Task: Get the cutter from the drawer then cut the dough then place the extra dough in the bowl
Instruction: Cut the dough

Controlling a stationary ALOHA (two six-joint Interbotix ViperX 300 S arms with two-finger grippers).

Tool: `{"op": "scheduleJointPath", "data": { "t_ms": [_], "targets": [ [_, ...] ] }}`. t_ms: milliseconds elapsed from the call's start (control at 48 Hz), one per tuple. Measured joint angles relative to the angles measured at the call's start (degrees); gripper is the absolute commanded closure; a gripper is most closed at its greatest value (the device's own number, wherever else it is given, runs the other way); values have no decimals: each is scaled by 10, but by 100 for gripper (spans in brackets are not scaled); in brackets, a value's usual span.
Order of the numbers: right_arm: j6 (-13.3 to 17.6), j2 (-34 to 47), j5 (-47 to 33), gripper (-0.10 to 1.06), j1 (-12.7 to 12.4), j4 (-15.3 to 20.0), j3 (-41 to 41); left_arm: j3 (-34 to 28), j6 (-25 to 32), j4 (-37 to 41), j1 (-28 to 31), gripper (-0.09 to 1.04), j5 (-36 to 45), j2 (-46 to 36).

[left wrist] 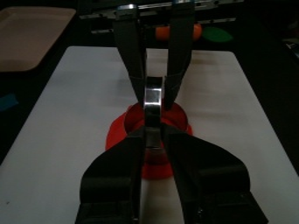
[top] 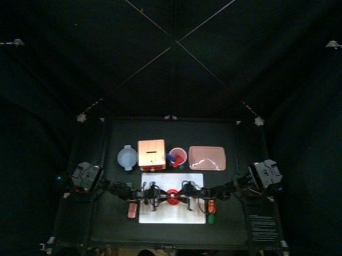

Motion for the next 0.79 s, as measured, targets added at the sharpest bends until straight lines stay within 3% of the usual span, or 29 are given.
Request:
{"op": "scheduleJointPath", "data": {
  "t_ms": [792],
  "targets": [
    [1, 5, 8, 31, 6, 13, -3, -3, -1, -28, -7, 30, 6, 7]
  ]
}}
